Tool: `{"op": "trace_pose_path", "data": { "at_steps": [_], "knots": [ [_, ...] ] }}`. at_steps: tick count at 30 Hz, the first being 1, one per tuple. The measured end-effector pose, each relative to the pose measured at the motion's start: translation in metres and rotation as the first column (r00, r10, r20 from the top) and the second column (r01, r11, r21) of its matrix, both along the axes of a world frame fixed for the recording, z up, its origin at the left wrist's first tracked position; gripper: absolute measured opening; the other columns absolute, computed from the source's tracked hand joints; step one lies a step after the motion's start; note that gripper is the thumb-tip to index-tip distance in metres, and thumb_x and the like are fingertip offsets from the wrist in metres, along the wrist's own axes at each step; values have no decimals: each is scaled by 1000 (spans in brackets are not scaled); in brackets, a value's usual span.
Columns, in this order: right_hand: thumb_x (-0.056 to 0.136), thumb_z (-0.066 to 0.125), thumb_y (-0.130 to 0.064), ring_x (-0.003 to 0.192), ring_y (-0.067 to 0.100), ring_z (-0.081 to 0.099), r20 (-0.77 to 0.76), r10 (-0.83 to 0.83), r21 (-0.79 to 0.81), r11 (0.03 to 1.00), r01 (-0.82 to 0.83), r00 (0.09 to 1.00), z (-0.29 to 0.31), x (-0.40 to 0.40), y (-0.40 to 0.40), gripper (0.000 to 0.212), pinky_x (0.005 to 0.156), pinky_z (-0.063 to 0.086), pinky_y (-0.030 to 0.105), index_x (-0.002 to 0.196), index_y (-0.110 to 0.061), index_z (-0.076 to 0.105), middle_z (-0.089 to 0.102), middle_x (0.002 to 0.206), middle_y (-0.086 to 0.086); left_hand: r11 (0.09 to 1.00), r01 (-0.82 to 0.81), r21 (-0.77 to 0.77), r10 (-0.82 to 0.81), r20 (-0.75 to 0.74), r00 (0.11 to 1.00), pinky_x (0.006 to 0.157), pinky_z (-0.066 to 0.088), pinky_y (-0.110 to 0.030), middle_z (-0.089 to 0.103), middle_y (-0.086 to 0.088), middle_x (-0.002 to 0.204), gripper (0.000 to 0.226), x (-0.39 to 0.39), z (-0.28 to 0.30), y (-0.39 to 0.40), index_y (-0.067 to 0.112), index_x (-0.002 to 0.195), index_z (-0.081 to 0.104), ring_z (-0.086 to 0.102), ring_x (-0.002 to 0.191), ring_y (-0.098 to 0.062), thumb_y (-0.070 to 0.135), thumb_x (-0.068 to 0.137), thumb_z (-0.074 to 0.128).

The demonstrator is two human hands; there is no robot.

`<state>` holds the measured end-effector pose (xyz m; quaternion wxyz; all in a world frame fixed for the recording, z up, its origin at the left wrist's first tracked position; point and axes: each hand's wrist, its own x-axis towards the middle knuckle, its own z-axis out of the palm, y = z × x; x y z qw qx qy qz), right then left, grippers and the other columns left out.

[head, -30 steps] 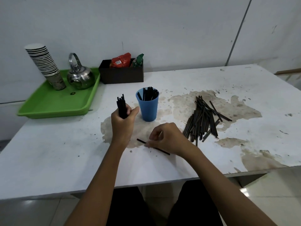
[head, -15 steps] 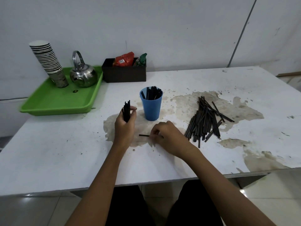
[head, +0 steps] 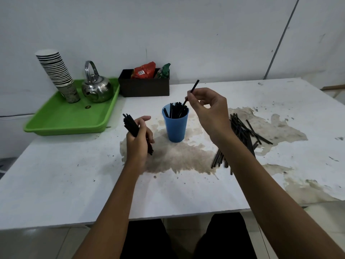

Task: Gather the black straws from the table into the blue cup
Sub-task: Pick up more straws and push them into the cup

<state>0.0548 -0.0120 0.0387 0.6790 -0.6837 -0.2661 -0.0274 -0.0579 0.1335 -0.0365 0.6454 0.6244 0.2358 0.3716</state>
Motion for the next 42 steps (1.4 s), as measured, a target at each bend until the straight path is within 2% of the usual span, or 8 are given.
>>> {"op": "trace_pose_path", "data": {
  "at_steps": [5, 9, 14, 20, 27, 31, 37, 42],
  "knots": [
    [87, 72, -30, 66, 0, 51, 146, -10, -164, 986, 35, 989, -13, 9, 7, 9, 66, 45, 20, 90, -23, 76, 73, 83, -15, 999, -10, -49, 18, 162, 987, 63, 43, -28, 56, 3, 60, 26, 17, 34, 9, 21, 102, 62, 53, 60, -10, 26, 106, 36],
    [88, 71, -29, 78, -3, 50, 284, -3, -259, 962, 80, 959, -32, 12, 9, 9, 71, 36, 12, 92, -24, 77, 73, 92, -14, 998, 30, -60, -16, 229, 973, 68, 41, -30, 66, 3, 67, 26, 35, 60, 17, 27, 101, 60, 63, 70, -10, 30, 106, 34],
    [87, 72, -27, 96, 6, 51, 291, -42, -265, 956, 123, 956, -46, 14, 12, 10, 81, 46, 31, 93, -22, 78, 69, 107, -10, 990, 127, -55, -104, 310, 945, 87, 53, -33, 76, -4, 82, 30, 62, 78, 16, 17, 105, 58, 71, 85, -18, 26, 108, 30],
    [89, 71, -27, 94, -11, 51, 214, -31, -173, 982, 69, 976, -50, 9, 10, 15, 77, 43, 27, 102, -22, 77, 69, 108, -15, 976, 217, -25, -212, 123, 969, 106, 44, -41, 76, 2, 104, 37, 73, 78, 0, 23, 106, 60, 68, 104, -12, 37, 107, 25],
    [83, 75, -38, 98, 6, 54, 166, -24, -185, 981, 55, 986, -53, 6, 2, 36, 73, 45, 20, 118, -30, 69, 57, 105, -38, 964, 258, 58, -250, -121, 961, 113, 36, -45, 61, 21, 120, 40, 71, 73, -5, 37, 110, 65, 52, 123, -13, 43, 106, 26],
    [80, 77, -42, 108, 2, 54, 75, 1, -184, 983, 13, 997, -54, 6, 0, 51, 79, 54, 26, 128, -35, 61, 53, 117, -33, 948, 312, 59, -283, -287, 915, 115, 28, -42, 41, 9, 152, 35, 68, 65, -3, 45, 134, 53, 32, 143, -15, 44, 105, 33],
    [82, 74, -44, 112, -1, 55, -14, 30, -190, 981, -32, 999, -54, 5, 3, 56, 88, 55, 31, 134, -30, 58, 59, 132, -15, 941, 335, -43, -327, -371, 869, 113, 32, -42, 50, 9, 136, 59, 67, 64, -5, 43, 148, 34, 39, 138, -17, 43, 94, 59],
    [86, 71, -42, 109, 0, 57, -55, 42, -166, 985, -51, 998, -54, 0, 3, 49, 84, 56, 29, 131, -28, 60, 61, 130, -17, 947, 312, -74, -318, -345, 883, 113, 34, -45, 45, 1, 148, 83, 63, 62, -3, 33, 153, 26, 39, 139, -22, 52, 84, 67]
  ]
}}
